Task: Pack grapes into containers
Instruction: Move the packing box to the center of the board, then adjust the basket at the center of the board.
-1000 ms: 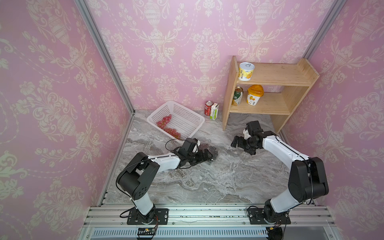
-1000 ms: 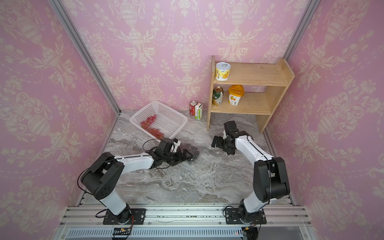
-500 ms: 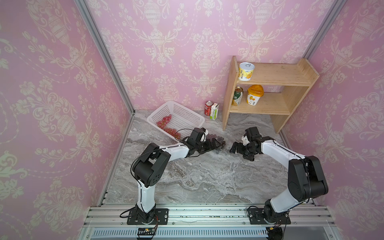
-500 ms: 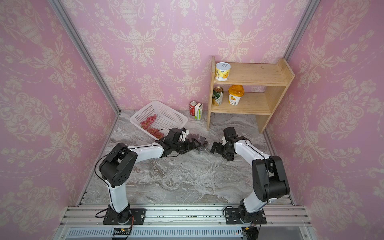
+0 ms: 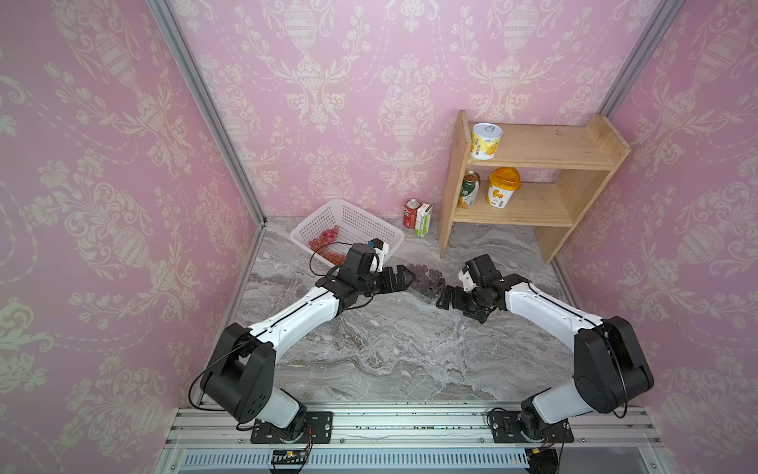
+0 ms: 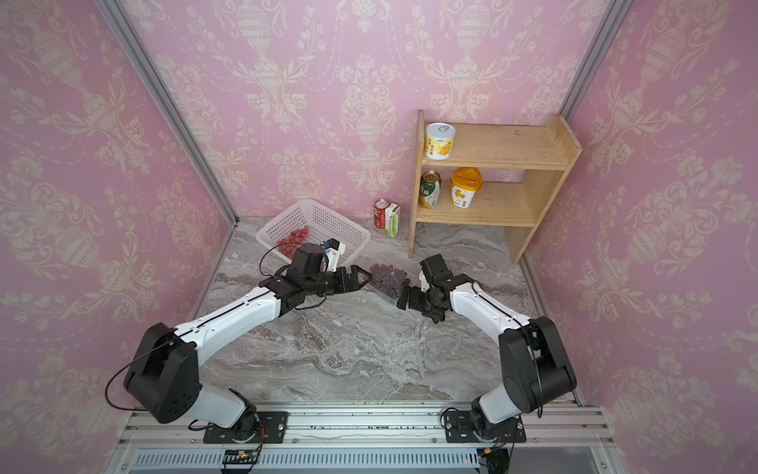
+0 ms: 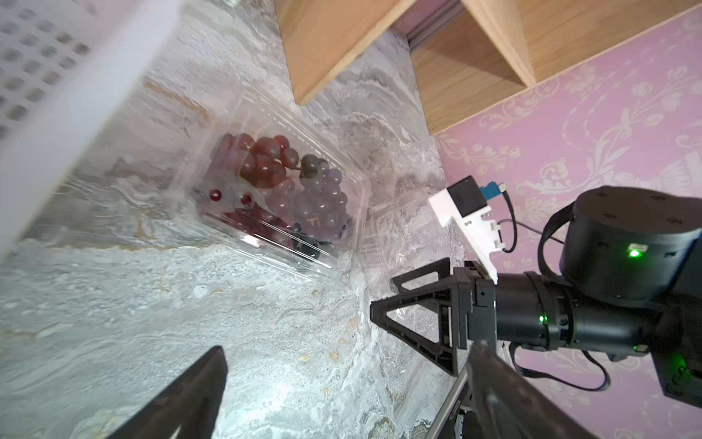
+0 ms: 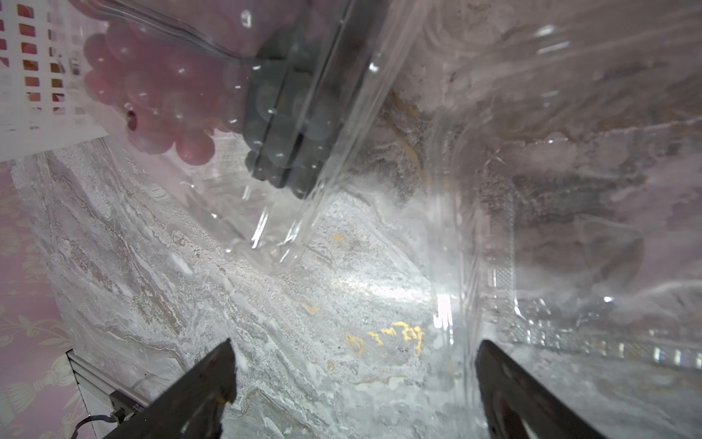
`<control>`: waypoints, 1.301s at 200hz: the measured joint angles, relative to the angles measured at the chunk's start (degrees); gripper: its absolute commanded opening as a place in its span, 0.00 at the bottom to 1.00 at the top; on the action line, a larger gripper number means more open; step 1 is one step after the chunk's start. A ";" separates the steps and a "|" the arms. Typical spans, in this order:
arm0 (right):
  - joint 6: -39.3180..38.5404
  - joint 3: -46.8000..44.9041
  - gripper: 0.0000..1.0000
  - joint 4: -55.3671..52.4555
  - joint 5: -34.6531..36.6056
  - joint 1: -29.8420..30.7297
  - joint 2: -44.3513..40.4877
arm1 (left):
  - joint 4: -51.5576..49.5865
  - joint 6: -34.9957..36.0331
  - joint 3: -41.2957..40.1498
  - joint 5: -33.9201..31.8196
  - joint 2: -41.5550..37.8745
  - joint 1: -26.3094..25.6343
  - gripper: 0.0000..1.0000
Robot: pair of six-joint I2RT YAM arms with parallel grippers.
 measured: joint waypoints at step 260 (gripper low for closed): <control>-0.26 7.56 1.00 -5.97 3.19 -1.18 -6.78 | -30.49 14.80 32.54 -3.45 29.90 6.84 0.99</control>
